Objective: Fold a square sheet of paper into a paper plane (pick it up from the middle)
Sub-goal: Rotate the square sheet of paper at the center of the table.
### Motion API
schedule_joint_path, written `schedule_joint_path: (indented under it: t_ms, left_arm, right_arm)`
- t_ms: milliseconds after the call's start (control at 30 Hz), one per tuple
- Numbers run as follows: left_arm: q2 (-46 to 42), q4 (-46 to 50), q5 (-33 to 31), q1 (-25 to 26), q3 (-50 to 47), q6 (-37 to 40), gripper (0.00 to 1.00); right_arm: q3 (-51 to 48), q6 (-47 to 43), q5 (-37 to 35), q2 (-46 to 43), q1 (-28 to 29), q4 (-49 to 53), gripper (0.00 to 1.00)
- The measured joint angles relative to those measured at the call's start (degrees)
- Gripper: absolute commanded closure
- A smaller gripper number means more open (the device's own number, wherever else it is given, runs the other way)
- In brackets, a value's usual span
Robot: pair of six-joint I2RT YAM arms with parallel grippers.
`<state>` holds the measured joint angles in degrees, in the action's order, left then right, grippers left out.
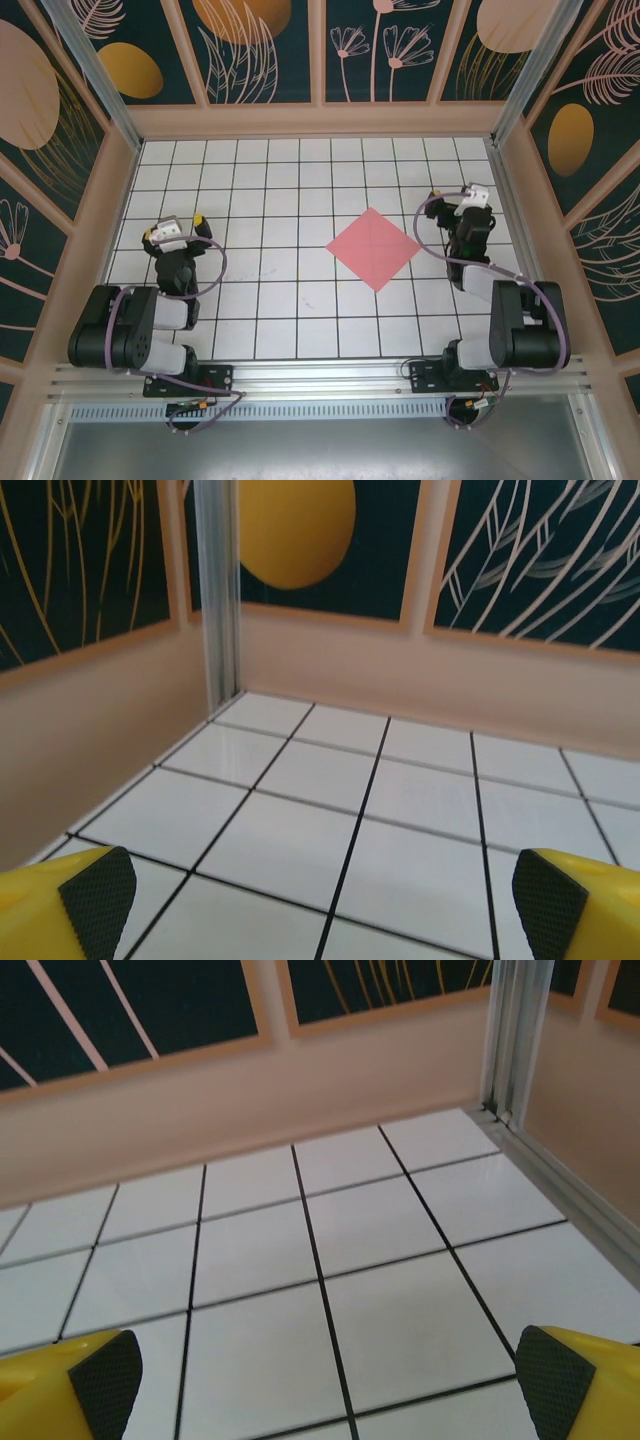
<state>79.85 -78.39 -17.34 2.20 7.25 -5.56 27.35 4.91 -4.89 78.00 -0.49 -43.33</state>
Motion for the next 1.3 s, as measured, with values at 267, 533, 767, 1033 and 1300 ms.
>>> schedule_joint_path:
  t_ms: [267,533,767,1033,1300]
  left_arm:
    - [-16.5,23.4,-3.1,0.0,9.3,-8.3,0.01]
    - [-20.5,49.0,-2.4,0.0,20.2,-22.3,0.01]
    - [-19.4,63.1,3.1,0.0,26.1,-24.4,0.01]
    - [-17.4,67.4,8.9,0.0,27.1,-24.5,0.01]
    - [-16.7,68.1,11.4,0.0,27.1,-24.5,0.02]
  right_arm:
    - [12.1,7.3,-1.1,-1.7,8.0,24.6,0.01]
    - [16.7,14.9,-1.0,4.5,20.9,37.9,0.05]
    - [19.8,22.8,-2.8,12.0,31.5,47.8,0.10]
    - [19.6,32.8,-2.0,11.1,36.5,56.8,0.10]
    - [18.3,36.4,1.6,11.1,39.3,59.2,0.10]
